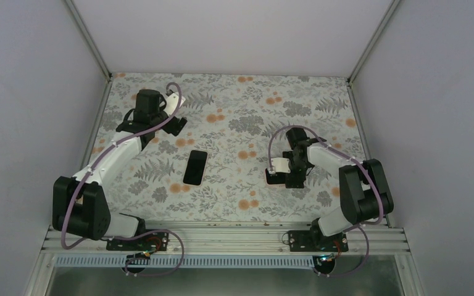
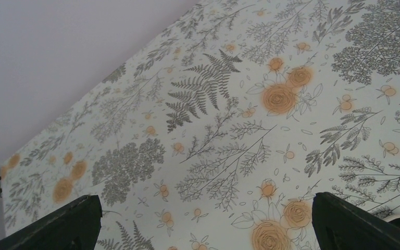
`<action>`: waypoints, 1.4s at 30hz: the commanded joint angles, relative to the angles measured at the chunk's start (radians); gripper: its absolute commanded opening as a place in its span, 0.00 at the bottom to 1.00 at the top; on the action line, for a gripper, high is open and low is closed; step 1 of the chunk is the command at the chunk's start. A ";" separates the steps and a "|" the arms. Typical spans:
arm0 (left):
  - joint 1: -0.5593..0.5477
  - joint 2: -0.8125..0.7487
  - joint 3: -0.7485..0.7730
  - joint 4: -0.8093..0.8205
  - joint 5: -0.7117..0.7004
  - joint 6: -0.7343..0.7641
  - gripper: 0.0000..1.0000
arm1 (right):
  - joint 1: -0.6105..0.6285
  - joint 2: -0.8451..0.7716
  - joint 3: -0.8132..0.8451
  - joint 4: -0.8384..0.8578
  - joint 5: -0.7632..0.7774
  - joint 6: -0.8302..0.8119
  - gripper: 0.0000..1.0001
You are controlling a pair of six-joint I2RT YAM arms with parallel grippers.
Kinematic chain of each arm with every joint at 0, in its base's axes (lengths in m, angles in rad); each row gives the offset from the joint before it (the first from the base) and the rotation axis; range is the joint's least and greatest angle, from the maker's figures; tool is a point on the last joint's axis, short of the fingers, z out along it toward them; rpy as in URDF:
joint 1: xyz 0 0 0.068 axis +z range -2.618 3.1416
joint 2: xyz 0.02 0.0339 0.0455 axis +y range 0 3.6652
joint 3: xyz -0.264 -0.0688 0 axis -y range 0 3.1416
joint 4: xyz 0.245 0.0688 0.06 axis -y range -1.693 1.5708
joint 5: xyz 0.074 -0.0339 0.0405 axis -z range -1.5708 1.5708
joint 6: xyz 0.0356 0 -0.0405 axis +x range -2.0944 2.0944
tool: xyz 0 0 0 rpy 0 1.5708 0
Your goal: Take the phone out of the phone case
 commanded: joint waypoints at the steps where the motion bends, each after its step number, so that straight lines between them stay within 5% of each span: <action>1: -0.016 0.017 0.043 -0.010 0.025 -0.005 1.00 | -0.006 0.066 0.005 0.052 0.016 -0.020 0.98; 9: -0.069 0.054 0.040 -0.025 0.065 -0.035 1.00 | -0.003 0.019 -0.053 0.169 0.066 0.033 0.54; 14: -0.131 0.096 0.070 -0.062 0.137 -0.057 1.00 | -0.004 -0.117 -0.066 0.214 -0.009 0.073 0.54; 20: -0.141 0.254 0.289 -0.230 0.432 -0.132 1.00 | 0.001 -0.222 0.031 0.222 -0.090 0.157 0.55; 32: -0.193 0.510 0.506 -0.281 0.796 -0.329 1.00 | 0.093 -0.093 0.205 0.409 0.042 0.328 0.57; 42: -0.195 0.623 0.625 -0.250 0.882 -0.450 1.00 | 0.165 -0.064 0.246 0.483 0.092 0.391 0.58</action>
